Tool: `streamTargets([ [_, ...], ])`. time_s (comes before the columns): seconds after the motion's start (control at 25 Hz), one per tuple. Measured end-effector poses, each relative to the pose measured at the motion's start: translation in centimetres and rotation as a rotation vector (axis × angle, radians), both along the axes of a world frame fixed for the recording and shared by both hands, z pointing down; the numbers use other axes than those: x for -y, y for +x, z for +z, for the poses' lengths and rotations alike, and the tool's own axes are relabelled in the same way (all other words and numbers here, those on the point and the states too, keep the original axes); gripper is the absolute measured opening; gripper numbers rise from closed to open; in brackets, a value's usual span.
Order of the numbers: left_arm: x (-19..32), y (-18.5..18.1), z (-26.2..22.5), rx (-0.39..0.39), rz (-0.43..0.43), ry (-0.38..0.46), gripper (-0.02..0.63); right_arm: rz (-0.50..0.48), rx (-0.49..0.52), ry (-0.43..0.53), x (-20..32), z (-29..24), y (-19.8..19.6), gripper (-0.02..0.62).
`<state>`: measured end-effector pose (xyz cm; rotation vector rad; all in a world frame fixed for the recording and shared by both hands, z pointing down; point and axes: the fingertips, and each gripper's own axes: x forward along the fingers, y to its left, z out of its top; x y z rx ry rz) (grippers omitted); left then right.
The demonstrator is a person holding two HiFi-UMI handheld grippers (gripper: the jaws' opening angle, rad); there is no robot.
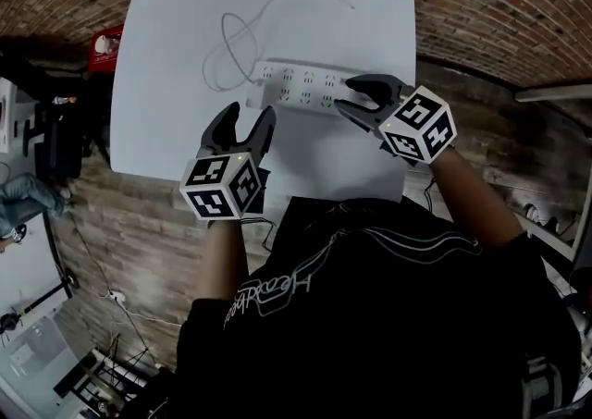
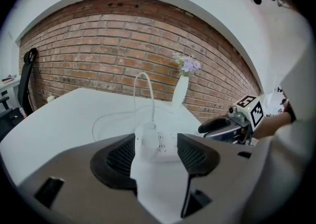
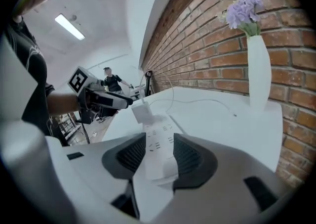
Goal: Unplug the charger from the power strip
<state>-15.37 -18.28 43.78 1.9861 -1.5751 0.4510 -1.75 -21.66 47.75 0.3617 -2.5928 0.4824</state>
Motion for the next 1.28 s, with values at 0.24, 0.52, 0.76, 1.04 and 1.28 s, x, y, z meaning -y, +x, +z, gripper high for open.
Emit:
streamTargets([
  [0.24,1.5,0.0,2.2,0.018,0.001,-0.002,0.256,-0.030,-0.090,0.114,1.1,2.5,0.1,0.164],
  [0.52,2.8,-0.4,3.8,0.100,-0.016,-0.006,0.255,-0.034,-0.094,0.220,1.0,3.2,0.0,0.153],
  [0.76,3.0,-0.7,4.0,0.145,-0.073,0.016,0.180,-0.026,-0.050,0.251,0.8,2.8,-0.1,0.152],
  [1.04,3.2,-0.4,4.0,0.197,-0.052,0.036,0.133,-0.030,-0.037,0.279,0.8,2.8,-0.1,0.148],
  [1.28,3.2,0.0,4.1,0.138,-0.036,0.019,0.135,-0.031,-0.034,0.291,0.7,2.7,0.3,0.149],
])
